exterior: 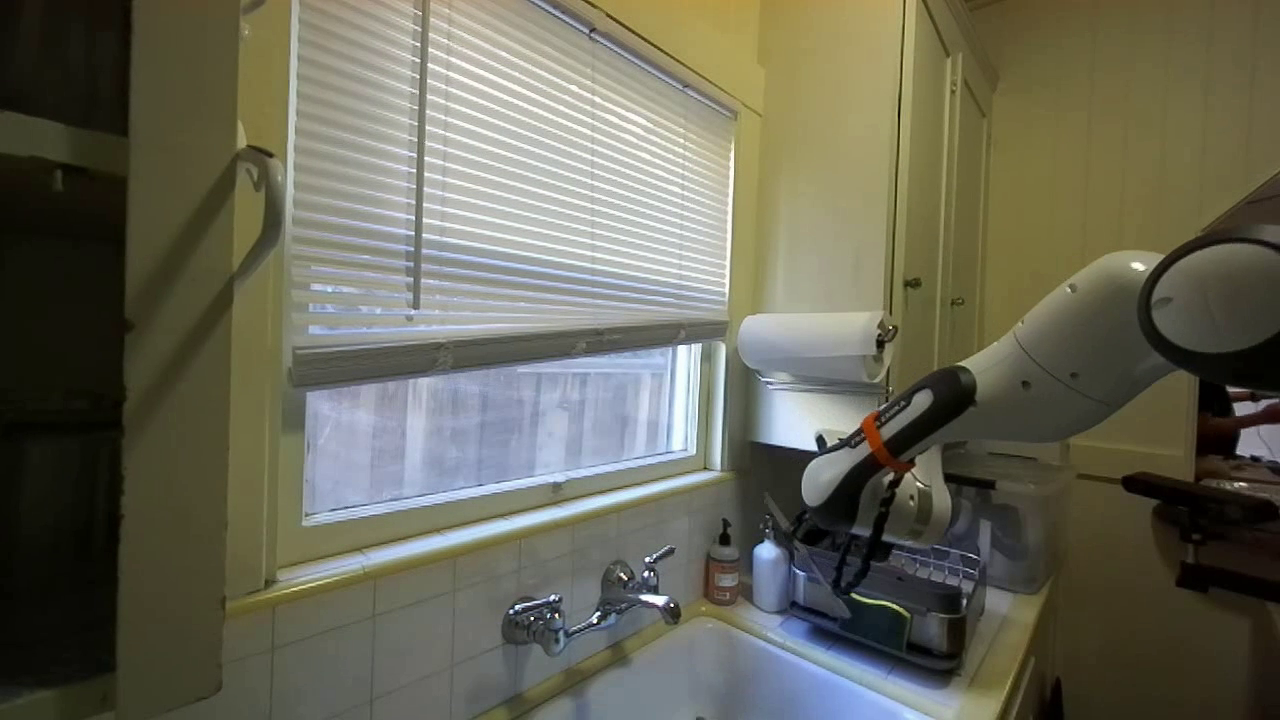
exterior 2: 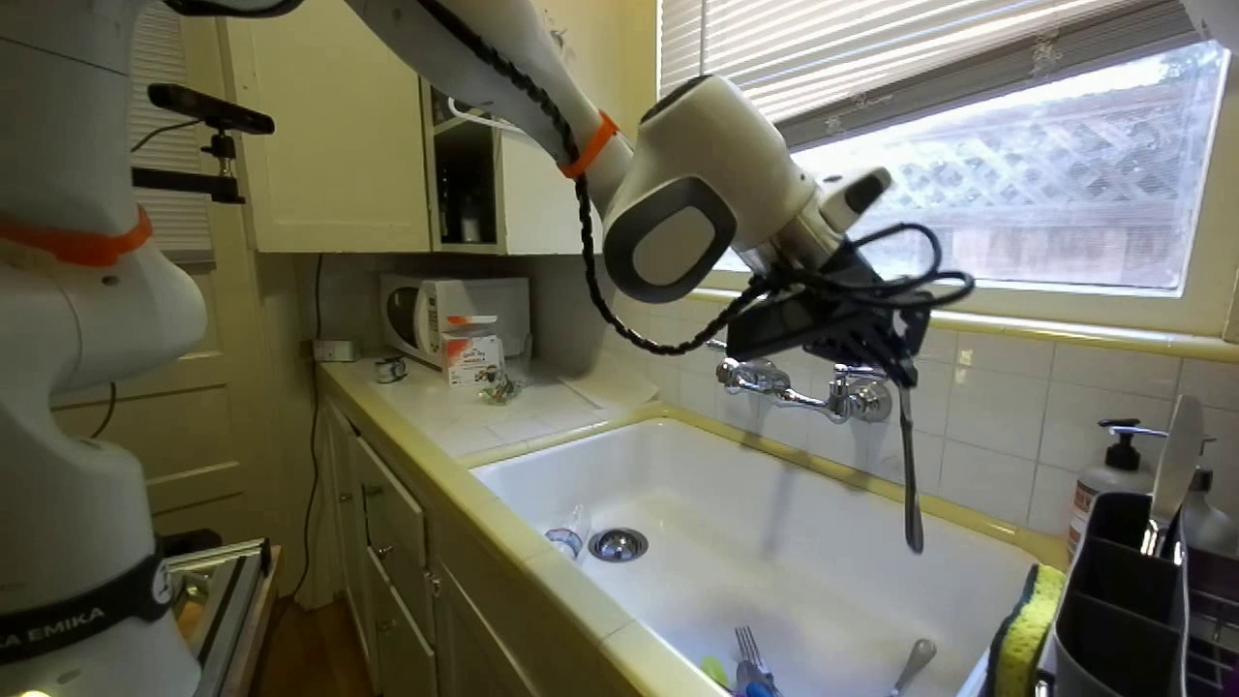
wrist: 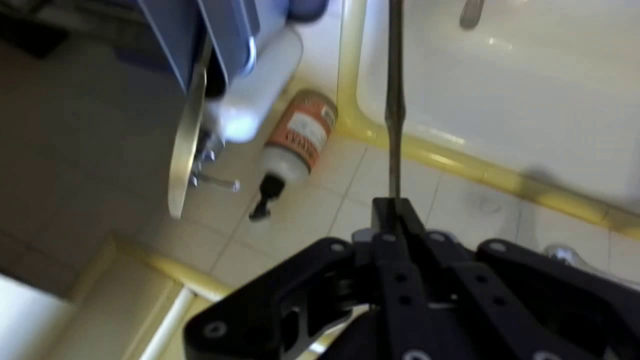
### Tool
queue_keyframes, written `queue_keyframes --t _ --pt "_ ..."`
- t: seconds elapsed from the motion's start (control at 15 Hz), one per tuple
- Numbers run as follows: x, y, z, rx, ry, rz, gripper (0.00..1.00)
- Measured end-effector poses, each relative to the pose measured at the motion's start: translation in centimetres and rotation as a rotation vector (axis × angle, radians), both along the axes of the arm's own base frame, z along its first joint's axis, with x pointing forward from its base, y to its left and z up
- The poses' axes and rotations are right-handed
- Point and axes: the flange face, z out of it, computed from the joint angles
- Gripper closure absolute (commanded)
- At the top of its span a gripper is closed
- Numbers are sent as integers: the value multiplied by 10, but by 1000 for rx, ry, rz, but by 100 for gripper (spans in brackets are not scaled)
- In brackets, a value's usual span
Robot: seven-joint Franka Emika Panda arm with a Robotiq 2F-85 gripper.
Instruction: Put the knife inside the sink
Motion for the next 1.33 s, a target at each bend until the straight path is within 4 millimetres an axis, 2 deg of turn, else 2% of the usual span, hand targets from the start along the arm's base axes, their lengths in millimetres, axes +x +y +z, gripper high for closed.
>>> queue_keyframes --t 0.13,0.2,0.33,0.47,0.73,0.93,1.13,1.33 --pt "-6 -35 -40 48 117 -41 99" --pt "-5 -44 -60 80 172 -47 99" --pt "4 -50 -98 152 281 -35 99" --pt "17 -46 -126 227 387 -19 99" --pt "48 -42 -150 368 570 -3 99" --pt "80 -41 -157 391 622 -9 99" --pt "109 -29 -177 386 654 5 96" --pt "121 -25 -188 382 656 5 99"
